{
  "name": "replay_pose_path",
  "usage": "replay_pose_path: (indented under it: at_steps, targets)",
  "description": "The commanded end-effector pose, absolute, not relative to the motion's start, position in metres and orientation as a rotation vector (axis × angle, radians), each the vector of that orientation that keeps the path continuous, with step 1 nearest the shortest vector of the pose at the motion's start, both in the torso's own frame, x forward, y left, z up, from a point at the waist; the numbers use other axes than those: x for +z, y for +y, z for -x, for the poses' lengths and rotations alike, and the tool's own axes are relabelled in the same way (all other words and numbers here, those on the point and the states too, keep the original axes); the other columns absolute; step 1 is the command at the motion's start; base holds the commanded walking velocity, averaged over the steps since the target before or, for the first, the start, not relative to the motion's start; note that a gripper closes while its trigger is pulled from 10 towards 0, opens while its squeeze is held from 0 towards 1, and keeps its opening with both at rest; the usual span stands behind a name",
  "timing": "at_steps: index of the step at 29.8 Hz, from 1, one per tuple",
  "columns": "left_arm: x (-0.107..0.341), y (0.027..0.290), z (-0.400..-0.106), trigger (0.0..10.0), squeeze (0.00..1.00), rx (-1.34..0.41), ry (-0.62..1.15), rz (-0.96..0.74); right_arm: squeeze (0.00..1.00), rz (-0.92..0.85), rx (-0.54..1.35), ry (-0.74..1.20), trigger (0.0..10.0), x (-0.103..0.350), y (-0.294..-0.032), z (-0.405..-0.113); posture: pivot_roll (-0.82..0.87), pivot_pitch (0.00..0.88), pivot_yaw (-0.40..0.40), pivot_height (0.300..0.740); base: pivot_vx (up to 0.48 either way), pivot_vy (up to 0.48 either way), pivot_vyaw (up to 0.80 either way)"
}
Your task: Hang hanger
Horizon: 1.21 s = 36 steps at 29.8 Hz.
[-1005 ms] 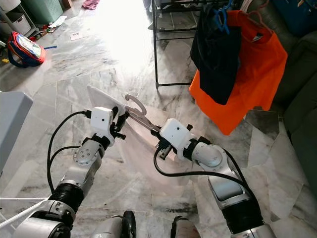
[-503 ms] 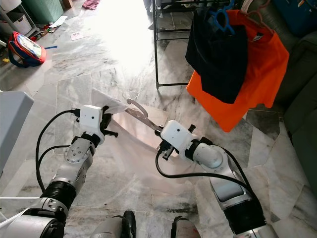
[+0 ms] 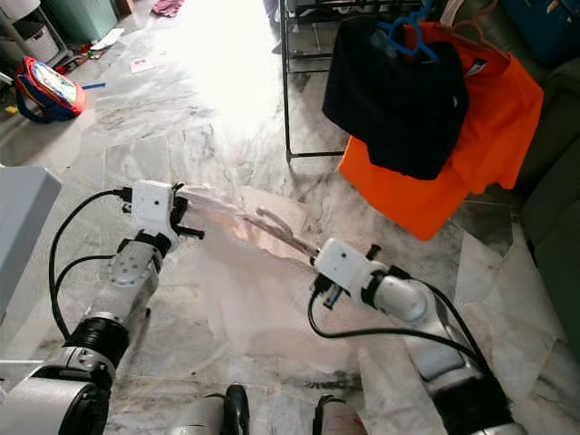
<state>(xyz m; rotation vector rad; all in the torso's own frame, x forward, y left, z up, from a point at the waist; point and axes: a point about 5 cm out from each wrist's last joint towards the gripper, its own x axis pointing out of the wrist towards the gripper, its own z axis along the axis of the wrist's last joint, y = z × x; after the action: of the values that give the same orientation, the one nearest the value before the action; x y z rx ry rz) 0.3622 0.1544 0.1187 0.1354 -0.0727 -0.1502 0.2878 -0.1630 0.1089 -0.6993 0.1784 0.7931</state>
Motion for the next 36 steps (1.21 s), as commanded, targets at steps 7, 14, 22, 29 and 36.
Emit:
replay_pose_path:
  at_steps: [7, 14, 22, 29, 36]
  targets:
    - [0.123, 0.168, -0.366, 0.0, 0.00, -0.103, -0.067, -0.139, 0.00, 0.719, 0.831, 0.268, 10.0, 0.108, -0.196, -0.264, -0.11, 0.224, 0.099, 0.740, 0.000, 0.000, 0.00]
    - [0.118, 0.173, -0.367, 0.0, 0.00, -0.103, -0.027, -0.150, 0.00, 0.727, 0.824, 0.282, 10.0, 0.119, -0.211, -0.254, -0.12, 0.227, 0.104, 0.740, 0.000, 0.000, 0.00]
    - [0.112, 0.177, -0.366, 0.0, 0.00, -0.104, 0.024, -0.161, 0.00, 0.724, 0.833, 0.306, 10.0, 0.128, -0.222, -0.240, -0.12, 0.226, 0.111, 0.740, 0.000, 0.000, 0.00]
    - [0.105, 0.176, -0.366, 0.0, 0.00, -0.131, 0.083, -0.142, 0.00, 0.700, 0.846, 0.298, 10.0, 0.140, -0.226, -0.231, -0.12, 0.229, 0.116, 0.740, 0.000, 0.000, 0.00]
    - [0.099, 0.166, -0.364, 0.0, 0.00, -0.186, 0.104, -0.128, 0.00, 0.629, 0.834, 0.265, 10.0, 0.147, -0.228, -0.229, -0.12, 0.229, 0.122, 0.740, 0.000, 0.000, 0.00]
